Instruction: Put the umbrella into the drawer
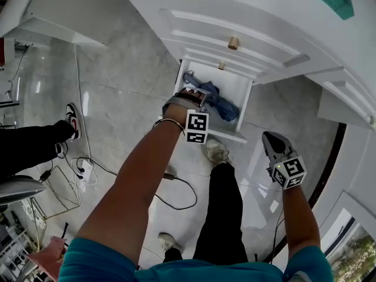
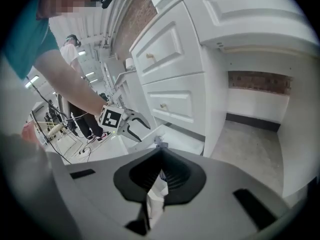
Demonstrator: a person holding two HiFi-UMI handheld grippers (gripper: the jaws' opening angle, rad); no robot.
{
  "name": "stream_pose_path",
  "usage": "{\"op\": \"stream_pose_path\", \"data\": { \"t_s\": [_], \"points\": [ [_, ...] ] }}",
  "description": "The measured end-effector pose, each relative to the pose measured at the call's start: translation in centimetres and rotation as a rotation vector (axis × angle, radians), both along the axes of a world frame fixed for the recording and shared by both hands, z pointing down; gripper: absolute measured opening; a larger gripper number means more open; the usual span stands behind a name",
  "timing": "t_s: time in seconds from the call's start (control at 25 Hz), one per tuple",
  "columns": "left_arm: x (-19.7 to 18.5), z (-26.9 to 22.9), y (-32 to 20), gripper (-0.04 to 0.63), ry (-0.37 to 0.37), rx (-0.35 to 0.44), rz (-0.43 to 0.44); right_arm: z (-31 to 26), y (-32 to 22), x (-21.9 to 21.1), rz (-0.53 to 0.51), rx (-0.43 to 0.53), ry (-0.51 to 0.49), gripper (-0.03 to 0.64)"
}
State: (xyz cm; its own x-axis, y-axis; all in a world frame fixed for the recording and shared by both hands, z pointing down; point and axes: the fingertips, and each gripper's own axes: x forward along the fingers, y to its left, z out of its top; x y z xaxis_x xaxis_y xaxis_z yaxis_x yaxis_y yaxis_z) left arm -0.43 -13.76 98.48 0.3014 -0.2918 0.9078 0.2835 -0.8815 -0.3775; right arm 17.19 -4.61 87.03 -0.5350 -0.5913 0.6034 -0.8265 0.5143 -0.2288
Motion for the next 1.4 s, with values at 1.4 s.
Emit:
{"op": "stream_pose_path", "data": {
  "t_s": [1.4],
  "points": [
    [-8.2, -56.5, 7.3, 0.015, 1.042, -0.199, -0.719, -42.1, -1.8, -8.1, -0.195, 0.274, -0.088, 0.023]
  ]
}}
